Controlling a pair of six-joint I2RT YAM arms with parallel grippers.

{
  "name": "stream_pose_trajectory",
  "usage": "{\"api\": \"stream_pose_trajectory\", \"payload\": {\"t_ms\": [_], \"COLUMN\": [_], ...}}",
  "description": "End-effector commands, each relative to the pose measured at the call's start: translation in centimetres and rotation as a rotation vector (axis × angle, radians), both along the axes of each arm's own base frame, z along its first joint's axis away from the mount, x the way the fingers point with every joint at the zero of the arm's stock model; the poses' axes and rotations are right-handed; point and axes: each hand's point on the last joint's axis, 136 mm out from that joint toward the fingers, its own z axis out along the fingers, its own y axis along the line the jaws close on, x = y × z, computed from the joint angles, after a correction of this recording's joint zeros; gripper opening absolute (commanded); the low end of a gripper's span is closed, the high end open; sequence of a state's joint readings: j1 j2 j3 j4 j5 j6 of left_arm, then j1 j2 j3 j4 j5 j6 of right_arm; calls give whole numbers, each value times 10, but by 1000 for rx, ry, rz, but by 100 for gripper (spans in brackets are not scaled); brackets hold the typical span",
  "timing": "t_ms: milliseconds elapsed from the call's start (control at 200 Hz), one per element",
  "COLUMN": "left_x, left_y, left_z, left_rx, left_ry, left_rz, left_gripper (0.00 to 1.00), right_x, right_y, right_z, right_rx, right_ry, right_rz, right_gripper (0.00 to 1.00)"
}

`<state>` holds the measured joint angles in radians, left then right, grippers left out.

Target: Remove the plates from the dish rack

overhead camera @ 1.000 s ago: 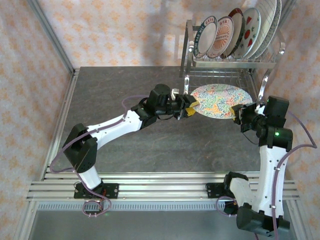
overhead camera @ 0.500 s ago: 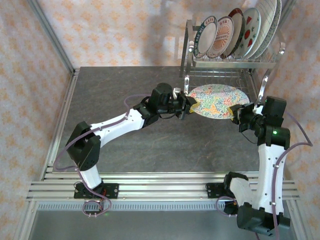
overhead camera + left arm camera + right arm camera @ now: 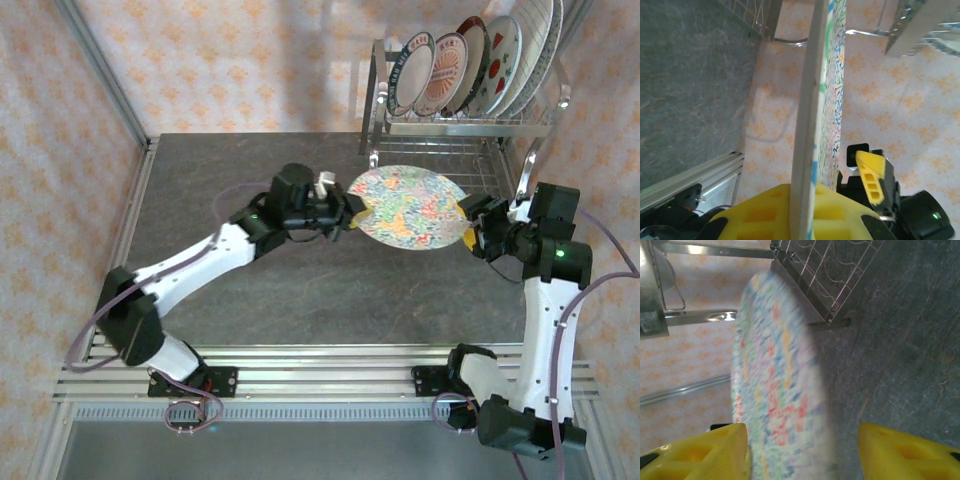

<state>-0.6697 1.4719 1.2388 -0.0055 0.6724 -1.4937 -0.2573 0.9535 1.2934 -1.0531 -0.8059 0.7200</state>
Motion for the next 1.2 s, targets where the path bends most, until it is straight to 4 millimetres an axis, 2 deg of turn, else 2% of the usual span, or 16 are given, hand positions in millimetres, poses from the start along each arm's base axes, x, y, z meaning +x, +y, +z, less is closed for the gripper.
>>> {"api": "stream_pose_trajectory", "payload": {"t_ms": [0,135,260,355,435,551,571,621,716,926,1061,1191], "left_x": [-16,-26,-25,-17,-2,30,35,50,75,120,148,176], "left_y": [45,111,170,198,215,229,231,236,242,247,244,241], "left_z": [13,-3,-9,-13,-24,-45,-50,-59,-78,-107,-133,-147], "left_rx": [29,89,113,117,128,141,144,156,201,226,232,202], "left_ry": [-68,-47,-63,-94,-130,-196,-202,-228,-264,-325,-315,-313], "left_rz": [16,123,250,328,398,514,532,569,609,668,671,684], "left_gripper": [0,0,0,0,0,0,0,0,0,0,0,0], "right_x": [-13,-22,-16,-7,-3,-3,-5,-6,-3,14,16,15], "right_y": [3,28,62,87,109,140,145,151,157,161,162,161], "right_z": [3,-11,-14,-2,11,34,35,41,42,44,46,48], "right_rx": [-170,-328,-393,-464,-526,-563,-570,-593,-637,-705,-714,-702], "right_ry": [11,25,-108,-253,-396,-665,-711,-816,-936,-985,-987,-986], "right_rz": [100,256,361,462,536,620,636,643,638,613,608,604], "right_gripper": [60,60,60,60,60,60,65,72,74,77,77,77]}}
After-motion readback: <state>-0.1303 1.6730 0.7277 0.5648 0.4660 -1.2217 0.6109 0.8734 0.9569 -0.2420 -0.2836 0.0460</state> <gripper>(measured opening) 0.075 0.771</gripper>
